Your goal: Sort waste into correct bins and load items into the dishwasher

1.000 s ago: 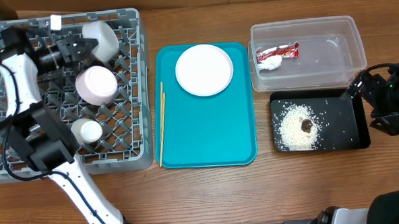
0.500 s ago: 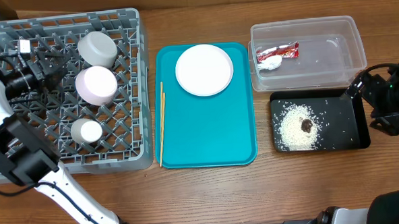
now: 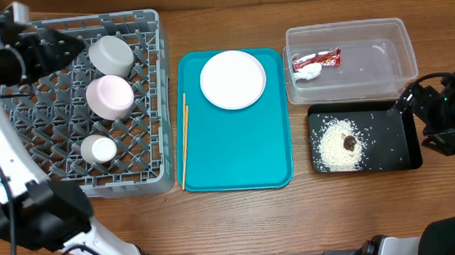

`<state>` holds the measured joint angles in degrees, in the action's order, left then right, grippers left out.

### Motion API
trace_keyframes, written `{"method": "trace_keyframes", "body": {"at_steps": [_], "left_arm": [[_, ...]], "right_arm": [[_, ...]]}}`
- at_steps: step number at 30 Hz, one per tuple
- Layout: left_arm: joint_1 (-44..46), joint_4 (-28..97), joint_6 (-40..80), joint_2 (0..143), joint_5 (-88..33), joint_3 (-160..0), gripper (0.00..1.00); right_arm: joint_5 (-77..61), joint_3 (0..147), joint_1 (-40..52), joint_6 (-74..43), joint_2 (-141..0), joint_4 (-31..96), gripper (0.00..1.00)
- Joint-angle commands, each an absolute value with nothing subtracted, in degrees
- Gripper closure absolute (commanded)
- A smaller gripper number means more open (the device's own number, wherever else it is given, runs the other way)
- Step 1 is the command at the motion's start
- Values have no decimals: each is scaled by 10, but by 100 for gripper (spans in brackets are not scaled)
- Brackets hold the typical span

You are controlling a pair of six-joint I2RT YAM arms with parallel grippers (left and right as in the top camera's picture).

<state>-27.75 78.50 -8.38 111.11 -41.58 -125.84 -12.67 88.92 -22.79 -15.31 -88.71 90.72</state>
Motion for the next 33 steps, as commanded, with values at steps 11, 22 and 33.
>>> {"method": "trace_keyframes", "body": {"at_steps": [11, 22, 33], "left_arm": [[-125, 968, 99, 1087, -117, -1260, 0], [42, 968, 227, 997, -34, -1190, 0], [223, 861, 334, 938, 58, -1003, 0]], "right_arm": [[-130, 897, -229, -148, -879, 908, 0], [-130, 897, -229, -147, -879, 914, 0], [-130, 897, -229, -148, -879, 909, 0]]}}
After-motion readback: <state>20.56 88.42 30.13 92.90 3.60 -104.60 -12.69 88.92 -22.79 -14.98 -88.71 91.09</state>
